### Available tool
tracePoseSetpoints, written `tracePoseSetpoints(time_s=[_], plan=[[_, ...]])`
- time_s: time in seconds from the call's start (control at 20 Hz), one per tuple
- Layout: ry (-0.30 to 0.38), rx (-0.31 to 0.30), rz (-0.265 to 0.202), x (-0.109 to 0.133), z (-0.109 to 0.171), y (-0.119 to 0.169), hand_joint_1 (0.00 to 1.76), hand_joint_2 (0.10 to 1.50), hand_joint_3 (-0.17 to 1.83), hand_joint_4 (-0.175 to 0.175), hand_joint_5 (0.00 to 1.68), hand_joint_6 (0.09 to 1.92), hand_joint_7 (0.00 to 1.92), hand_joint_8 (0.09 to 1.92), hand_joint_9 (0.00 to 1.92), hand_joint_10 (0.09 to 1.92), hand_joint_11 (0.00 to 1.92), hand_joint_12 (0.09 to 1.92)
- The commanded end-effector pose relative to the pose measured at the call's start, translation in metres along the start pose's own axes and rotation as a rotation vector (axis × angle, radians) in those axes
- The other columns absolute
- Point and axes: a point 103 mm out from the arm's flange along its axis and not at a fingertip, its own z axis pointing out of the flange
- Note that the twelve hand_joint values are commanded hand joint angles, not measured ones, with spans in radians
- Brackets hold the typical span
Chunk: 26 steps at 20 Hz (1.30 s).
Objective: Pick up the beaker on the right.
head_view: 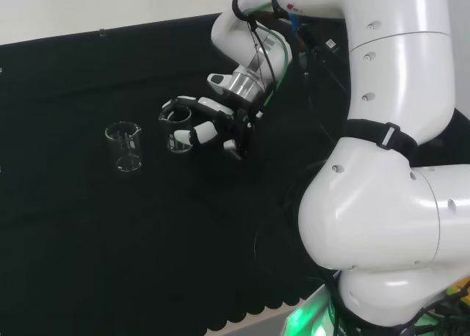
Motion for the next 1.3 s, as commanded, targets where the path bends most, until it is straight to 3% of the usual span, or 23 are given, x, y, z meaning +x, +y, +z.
tracePoseSetpoints(time_s=[0.05, 0.8, 1.3], plan=[[-0.001, -0.004, 0.004, 0.0014, 0.0034, 0.0051, 0.94, 0.34, 1.17, -0.035, 0.25, 0.73, 0.43, 0.81, 0.49, 0.63, 0.0, 1.26], [0.0, 0.001, 0.016, 0.0, 0.0104, 0.0135, 0.94, 0.35, 1.17, -0.034, 0.26, 0.81, 0.45, 0.82, 0.51, 0.62, 0.0, 1.27], [0.005, -0.008, 0.015, 0.0002, 0.0134, 0.0142, 0.94, 0.37, 1.17, -0.034, 0.27, 0.96, 0.48, 0.82, 0.54, 0.61, 0.0, 1.29]])
